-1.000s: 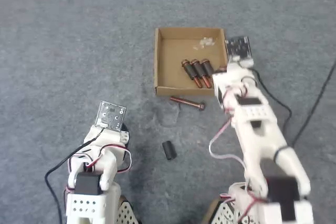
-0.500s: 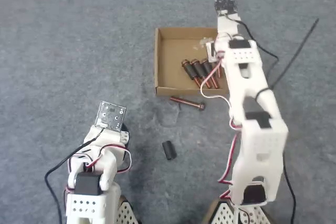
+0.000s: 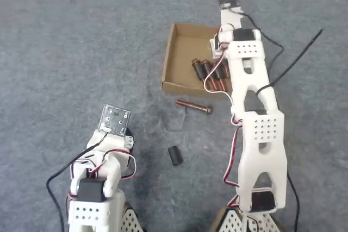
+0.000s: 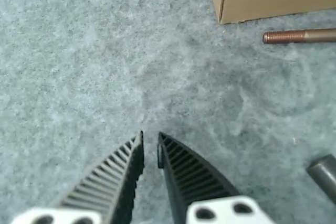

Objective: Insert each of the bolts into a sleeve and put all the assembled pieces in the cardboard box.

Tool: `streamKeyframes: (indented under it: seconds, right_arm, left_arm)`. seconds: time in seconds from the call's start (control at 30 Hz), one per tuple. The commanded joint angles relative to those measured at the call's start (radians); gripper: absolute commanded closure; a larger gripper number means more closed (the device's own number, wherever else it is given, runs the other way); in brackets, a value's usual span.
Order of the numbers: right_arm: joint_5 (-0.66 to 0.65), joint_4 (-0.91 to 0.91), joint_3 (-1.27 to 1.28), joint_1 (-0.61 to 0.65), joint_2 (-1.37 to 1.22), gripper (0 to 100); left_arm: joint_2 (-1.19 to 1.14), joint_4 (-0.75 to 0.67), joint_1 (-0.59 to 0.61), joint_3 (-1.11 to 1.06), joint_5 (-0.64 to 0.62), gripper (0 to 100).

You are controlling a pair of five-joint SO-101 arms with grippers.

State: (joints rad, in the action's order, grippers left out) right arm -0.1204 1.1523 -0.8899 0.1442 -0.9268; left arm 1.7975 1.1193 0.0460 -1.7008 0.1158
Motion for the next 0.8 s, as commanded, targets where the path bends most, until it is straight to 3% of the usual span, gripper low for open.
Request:
streamKeyframes:
  seconds: [0.0,0.4,0.77]
  right_arm:
    - [-0.006,0.067,-0.109,0.001,0.027,99.8]
    - [0.051,0.653,-0.641,0.041,0.015,99.4]
    - [0.058,0.644,-0.11,0.076,0.277,99.3]
  left_arm:
    - [0.012,-0.017,0.005,0.015,0.008,95]
    - [0.012,-0.018,0.005,0.015,0.008,95]
    - [0.012,-0.018,0.005,0.015,0.008,95]
